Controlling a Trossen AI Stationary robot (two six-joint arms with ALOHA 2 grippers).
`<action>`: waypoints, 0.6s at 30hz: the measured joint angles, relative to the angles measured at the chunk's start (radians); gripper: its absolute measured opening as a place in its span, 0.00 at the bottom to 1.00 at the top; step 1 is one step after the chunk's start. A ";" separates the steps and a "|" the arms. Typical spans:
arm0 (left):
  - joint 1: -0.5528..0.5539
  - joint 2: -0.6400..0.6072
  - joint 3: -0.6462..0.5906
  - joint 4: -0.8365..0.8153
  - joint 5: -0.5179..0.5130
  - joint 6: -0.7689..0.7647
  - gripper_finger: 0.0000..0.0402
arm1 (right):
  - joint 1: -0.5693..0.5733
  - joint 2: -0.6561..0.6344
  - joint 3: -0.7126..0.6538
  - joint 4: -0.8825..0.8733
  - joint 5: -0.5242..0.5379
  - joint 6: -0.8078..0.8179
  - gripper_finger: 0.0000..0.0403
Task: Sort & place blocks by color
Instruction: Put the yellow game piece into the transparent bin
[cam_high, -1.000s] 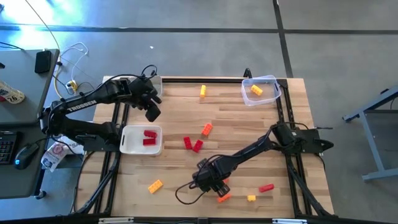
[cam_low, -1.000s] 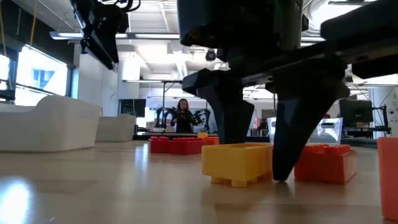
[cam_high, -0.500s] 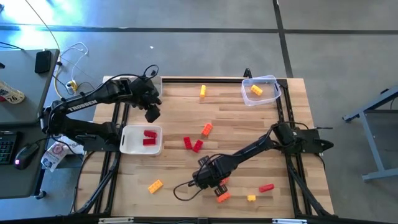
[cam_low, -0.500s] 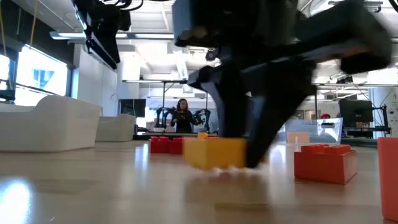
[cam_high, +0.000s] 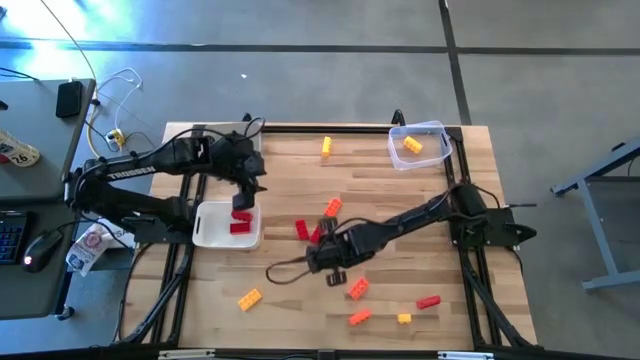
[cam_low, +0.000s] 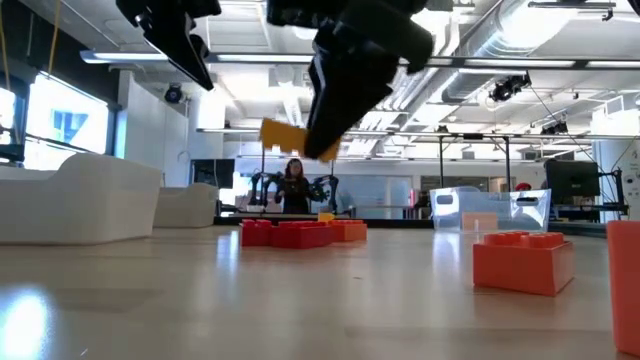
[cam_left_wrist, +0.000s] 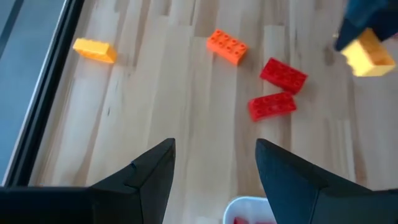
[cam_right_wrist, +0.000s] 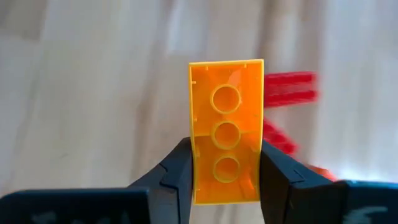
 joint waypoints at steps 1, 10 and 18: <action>-0.010 0.000 0.000 0.004 0.000 -0.006 0.52 | -0.006 -0.011 0.000 -0.005 0.018 0.006 0.26; -0.075 0.000 0.000 0.012 -0.003 -0.025 0.52 | -0.067 -0.157 0.000 -0.093 0.256 0.090 0.26; -0.126 0.000 0.000 0.012 -0.003 -0.075 0.52 | -0.159 -0.327 0.000 -0.287 0.521 0.269 0.26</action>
